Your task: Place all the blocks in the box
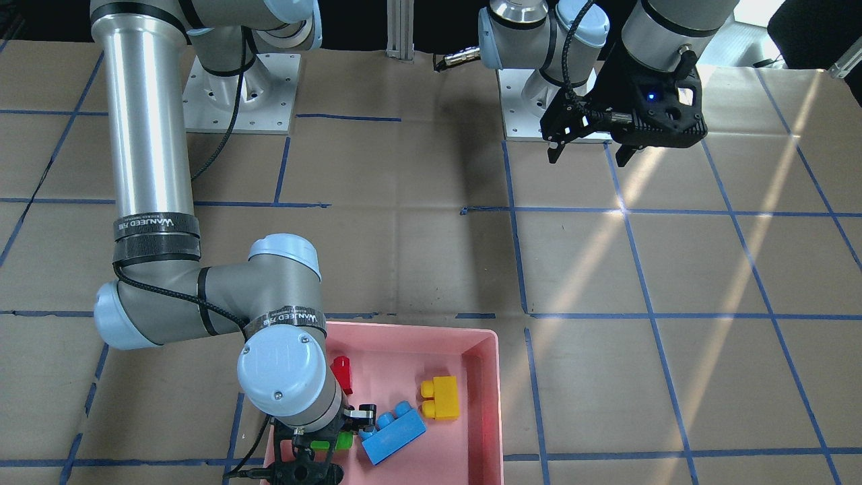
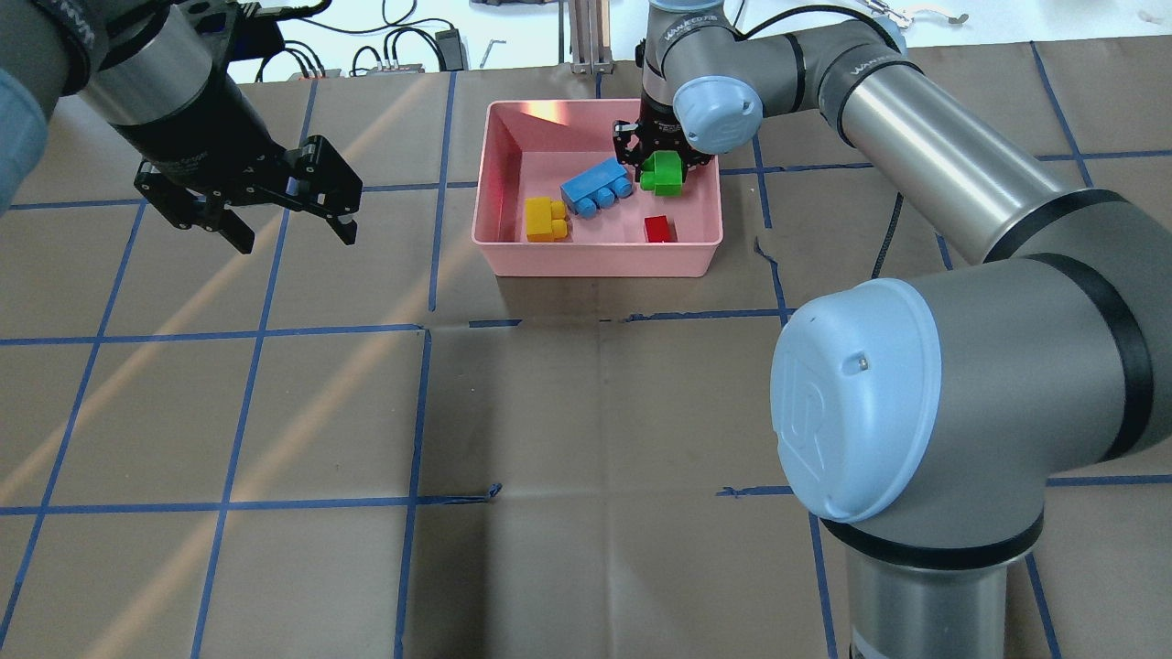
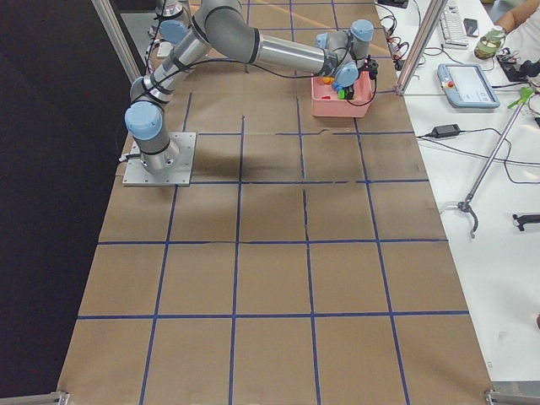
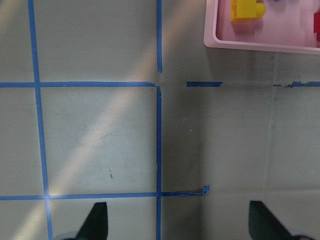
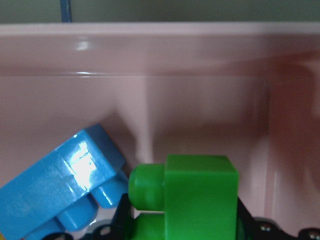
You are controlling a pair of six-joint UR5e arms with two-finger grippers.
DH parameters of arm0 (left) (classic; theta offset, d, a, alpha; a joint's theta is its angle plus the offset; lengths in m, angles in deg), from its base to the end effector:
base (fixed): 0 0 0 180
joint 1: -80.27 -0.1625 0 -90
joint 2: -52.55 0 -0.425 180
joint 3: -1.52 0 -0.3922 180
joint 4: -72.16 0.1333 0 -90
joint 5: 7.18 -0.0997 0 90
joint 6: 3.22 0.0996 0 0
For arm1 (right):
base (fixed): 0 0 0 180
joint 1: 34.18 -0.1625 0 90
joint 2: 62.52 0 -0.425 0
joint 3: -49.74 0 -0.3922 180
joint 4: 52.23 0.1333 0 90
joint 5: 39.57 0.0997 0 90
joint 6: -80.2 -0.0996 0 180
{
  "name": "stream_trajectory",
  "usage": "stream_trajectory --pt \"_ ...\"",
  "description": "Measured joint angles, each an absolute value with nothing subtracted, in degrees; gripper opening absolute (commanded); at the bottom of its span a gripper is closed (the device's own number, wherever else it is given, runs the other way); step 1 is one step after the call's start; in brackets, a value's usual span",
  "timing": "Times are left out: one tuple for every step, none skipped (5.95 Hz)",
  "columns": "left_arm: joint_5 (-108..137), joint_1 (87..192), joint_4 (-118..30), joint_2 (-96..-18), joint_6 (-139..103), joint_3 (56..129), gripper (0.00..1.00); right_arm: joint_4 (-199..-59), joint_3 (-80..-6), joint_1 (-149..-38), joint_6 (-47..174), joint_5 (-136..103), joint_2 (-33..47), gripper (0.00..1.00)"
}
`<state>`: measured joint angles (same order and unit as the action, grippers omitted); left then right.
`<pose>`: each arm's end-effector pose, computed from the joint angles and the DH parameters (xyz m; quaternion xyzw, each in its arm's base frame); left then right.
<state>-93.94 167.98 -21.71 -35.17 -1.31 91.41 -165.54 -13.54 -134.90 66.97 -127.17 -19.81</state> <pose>-0.1200 -0.4772 0.5015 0.0037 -0.9995 -0.0119 0.0287 0.2809 -0.7446 0.2183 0.0214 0.9993 -0.0190 0.0254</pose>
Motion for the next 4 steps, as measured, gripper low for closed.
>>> stream_trajectory --pt "-94.0 168.0 -21.7 -35.2 -1.4 91.3 0.99 -165.7 -13.5 -135.0 66.9 -127.2 -19.8 0.99" --pt "-94.0 168.0 -21.7 -35.2 -1.4 91.3 0.99 -165.8 -13.5 -135.0 66.9 -127.2 -19.7 1.0" --pt "-94.0 168.0 -21.7 -35.2 -1.4 91.2 0.99 -165.9 -13.5 -135.1 66.9 -127.2 -19.5 1.0" --pt "-94.1 168.0 -21.7 -35.2 -1.4 91.1 0.99 -165.4 -13.3 -135.1 67.1 -127.5 -18.5 1.0"
